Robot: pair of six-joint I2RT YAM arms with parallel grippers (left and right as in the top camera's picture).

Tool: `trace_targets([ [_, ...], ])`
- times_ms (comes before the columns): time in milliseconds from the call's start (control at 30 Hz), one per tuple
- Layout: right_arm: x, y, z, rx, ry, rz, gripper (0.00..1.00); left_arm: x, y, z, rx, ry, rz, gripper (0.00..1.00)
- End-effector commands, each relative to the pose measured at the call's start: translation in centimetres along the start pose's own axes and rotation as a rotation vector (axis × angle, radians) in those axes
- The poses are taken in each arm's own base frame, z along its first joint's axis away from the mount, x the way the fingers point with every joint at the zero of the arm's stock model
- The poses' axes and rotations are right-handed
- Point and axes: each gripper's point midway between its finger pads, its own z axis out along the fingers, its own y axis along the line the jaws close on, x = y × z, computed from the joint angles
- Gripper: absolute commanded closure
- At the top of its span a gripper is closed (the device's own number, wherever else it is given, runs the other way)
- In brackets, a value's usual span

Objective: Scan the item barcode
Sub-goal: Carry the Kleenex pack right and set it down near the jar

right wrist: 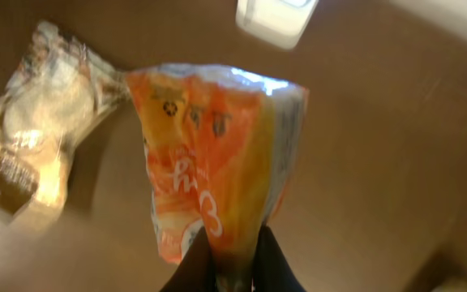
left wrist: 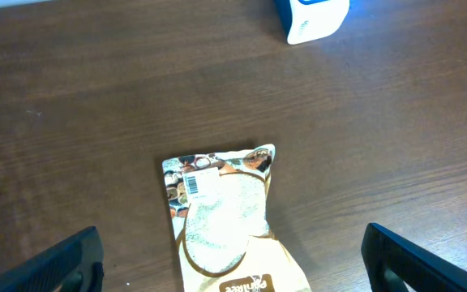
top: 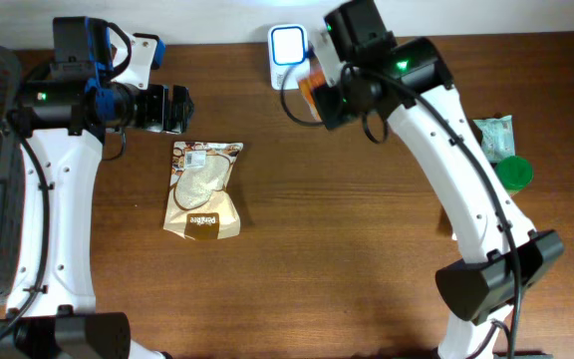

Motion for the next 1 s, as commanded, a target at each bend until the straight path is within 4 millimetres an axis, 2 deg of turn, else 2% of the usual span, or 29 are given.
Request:
trace_targets([
  [0, 3.6, 0.0, 2.3, -0.069, 0.163, 0.124, 0.96, -0.1, 0.3, 0.0, -0.001, -0.002, 0.010, 0.01],
  [167, 9.3, -2.5, 7.7, -0.046, 0.344, 0.208, 0.96, -0.1, 0.3, 0.0, -0.001, -0.002, 0.010, 0.01],
  [233, 11.6, -4.5, 9.8, -0.029, 0.383, 0.282, 0.96, -0.1, 0.3, 0.0, -0.001, -0.002, 0.010, 0.01],
  [367, 15.5, -8.2, 11.7, -0.006, 0.441, 0.392, 0.96, -0.1, 0.3, 0.0, -0.001, -0.002, 0.010, 0.01],
  [633, 24.2, -14.6, 11.9, 0.123, 0.603, 0.561, 0.96, -0.1, 0.3, 0.0, -0.001, -0.002, 0.010, 0.01],
  [733, 26.0, -16.2, 11.6, 0.172, 0.633, 0.600, 0.96, -0.1, 0.3, 0.0, -0.001, -0.002, 0.010, 0.01],
  [833, 26.8, -17.4, 11.2, 0.198, 0.636, 0.656, 0.96, -0.1, 0.3, 0.0, -0.001, -0.002, 0.010, 0.01],
  [867, 27.0, -17.7, 11.1, 0.199, 0.636, 0.667, 0.94, -0.1, 0.3, 0.0, -0.001, -0.002, 0.010, 0.01],
  [933, 27.2, -17.9, 11.0, 0.200, 0.636, 0.678, 0.81, -0.1, 0.3, 0.0, -0.001, -0.002, 0.010, 0.01],
  [967, 27.2, -18.0, 11.0, 0.200, 0.637, 0.679, 0.62, -0.1, 0.3, 0.0, -0.001, -0.002, 0.010, 0.01],
])
